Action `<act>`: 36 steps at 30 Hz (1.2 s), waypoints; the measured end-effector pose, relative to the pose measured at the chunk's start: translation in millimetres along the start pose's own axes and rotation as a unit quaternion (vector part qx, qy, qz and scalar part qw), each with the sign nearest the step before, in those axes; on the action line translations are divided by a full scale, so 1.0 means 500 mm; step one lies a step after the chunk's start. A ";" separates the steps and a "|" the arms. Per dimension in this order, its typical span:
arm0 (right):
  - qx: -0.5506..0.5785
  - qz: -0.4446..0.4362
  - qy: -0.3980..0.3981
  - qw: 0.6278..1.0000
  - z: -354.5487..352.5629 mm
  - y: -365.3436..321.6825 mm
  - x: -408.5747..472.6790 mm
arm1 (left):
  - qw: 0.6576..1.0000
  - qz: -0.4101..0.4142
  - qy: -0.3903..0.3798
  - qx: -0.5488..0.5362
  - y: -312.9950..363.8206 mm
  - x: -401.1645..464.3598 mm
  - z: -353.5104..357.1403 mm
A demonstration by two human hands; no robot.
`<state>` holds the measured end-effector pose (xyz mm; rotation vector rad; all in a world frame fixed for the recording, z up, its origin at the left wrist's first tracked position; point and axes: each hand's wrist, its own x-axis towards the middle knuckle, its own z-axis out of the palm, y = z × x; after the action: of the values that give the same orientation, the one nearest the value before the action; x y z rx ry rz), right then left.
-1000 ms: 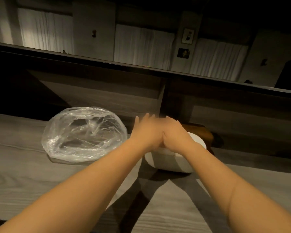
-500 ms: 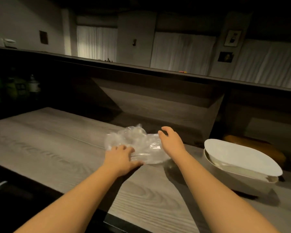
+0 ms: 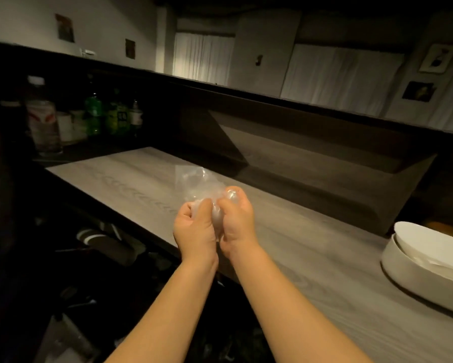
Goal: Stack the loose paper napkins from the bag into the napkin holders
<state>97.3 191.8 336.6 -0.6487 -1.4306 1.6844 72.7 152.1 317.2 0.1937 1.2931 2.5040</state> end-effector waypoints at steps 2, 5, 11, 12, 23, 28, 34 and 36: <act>0.077 0.014 -0.025 0.997 0.059 0.021 -0.037 | 0.993 0.110 0.027 0.044 0.034 0.013 -0.064; 0.094 0.056 -0.074 0.991 0.127 0.064 -0.083 | 0.990 0.119 -0.050 0.056 0.068 0.051 -0.176; -0.347 -0.075 -0.205 0.912 0.195 0.252 -0.138 | 0.986 0.094 0.034 0.136 0.060 0.082 -0.377; -0.362 -0.060 -0.239 0.899 0.197 0.296 -0.150 | 0.985 0.078 0.069 0.135 0.043 0.087 -0.420; -0.358 0.180 -0.162 0.902 0.144 0.664 -0.202 | 0.784 -0.236 -0.036 0.573 -0.192 0.144 -0.751; -0.418 0.236 -0.246 0.842 0.114 0.761 -0.211 | 0.749 -0.231 -0.104 0.613 -0.274 0.142 -0.829; -0.485 0.373 -0.387 0.690 0.067 0.817 -0.224 | 0.585 -0.386 -0.258 0.665 -0.365 0.127 -0.914; -0.483 0.385 -0.379 0.689 0.057 0.822 -0.221 | 0.589 -0.341 -0.222 0.698 -0.372 0.129 -0.926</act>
<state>30.0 73.7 -67.8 -1.3509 -3.0669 1.7584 -68.9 -82.1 -105.0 0.4715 2.1451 0.3259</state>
